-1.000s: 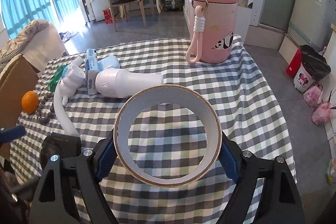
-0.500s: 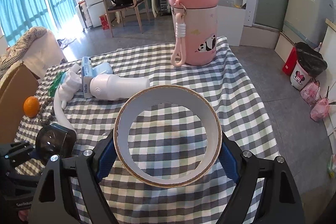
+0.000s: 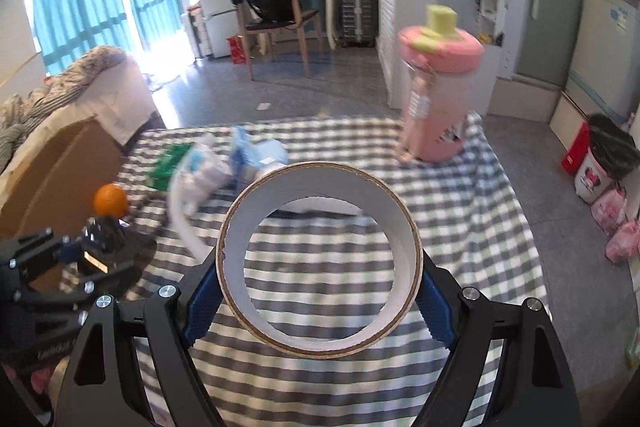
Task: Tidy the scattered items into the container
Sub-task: 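Carry tape roll and black piece into the cardboard box and open both grippers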
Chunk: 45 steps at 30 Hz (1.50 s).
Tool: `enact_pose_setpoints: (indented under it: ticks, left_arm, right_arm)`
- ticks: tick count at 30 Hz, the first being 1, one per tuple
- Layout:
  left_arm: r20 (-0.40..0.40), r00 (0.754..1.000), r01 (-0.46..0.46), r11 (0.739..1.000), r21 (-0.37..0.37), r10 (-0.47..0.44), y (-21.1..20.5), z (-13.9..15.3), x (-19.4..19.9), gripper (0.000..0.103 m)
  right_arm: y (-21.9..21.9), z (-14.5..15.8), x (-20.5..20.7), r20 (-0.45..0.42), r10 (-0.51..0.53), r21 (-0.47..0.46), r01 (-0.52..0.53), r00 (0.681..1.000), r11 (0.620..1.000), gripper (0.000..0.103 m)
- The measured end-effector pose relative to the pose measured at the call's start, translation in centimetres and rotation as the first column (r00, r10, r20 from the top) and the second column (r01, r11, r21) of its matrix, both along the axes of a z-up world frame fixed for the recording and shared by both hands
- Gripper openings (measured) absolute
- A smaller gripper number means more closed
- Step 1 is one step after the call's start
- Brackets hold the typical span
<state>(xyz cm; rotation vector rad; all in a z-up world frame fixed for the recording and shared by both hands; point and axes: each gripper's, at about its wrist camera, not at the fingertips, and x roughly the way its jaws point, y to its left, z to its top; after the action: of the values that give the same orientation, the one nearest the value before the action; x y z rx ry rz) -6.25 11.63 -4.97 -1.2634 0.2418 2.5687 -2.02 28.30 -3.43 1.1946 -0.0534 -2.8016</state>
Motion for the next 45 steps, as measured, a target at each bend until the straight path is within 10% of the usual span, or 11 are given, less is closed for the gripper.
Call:
enact_pose_setpoints:
  ticks: [15, 26, 36, 38, 41, 45]
  left_arm:
    - [-0.236, 0.924, -0.308, 0.951, 0.001, 0.3, -16.3, 9.2, 2.6, 0.046]
    - [-0.142, 0.849, -0.513, 0.858, 0.0, 0.508, -28.1, 6.2, 3.4, 0.046]
    - [-0.082, 0.833, -0.551, 0.834, -0.028, 0.548, -31.6, 3.3, 1.7, 0.046]
    - [-0.075, 0.837, -0.545, 0.838, -0.033, 0.541, -31.4, 2.8, 1.5, 0.05]
    - [-0.102, 0.817, -0.575, 0.814, -0.076, 0.568, -31.1, 2.7, 1.4, 0.09]
    - [-0.129, 0.808, -0.583, 0.811, -0.045, 0.574, -30.9, 3.7, 1.8, 0.099]
  right_arm:
    - [-16.6, 8.2, 0.3, -0.179, 0.319, 0.058, -0.314, 0.931, 0.948, 0.083]
    - [-31.9, 6.2, -1.3, -0.113, 0.564, 0.091, -0.557, 0.818, 0.825, 0.083]
    - [-36.9, 2.2, -2.9, -0.026, 0.604, 0.122, -0.597, 0.797, 0.793, 0.083]
    - [-36.9, 2.0, -3.2, -0.023, 0.601, 0.132, -0.593, 0.799, 0.794, 0.083]
    - [-36.9, 1.6, -3.2, -0.012, 0.603, 0.155, -0.594, 0.798, 0.789, 0.086]
    - [-36.3, 2.1, -2.8, -0.05, 0.599, 0.17, -0.584, 0.799, 0.794, 0.09]
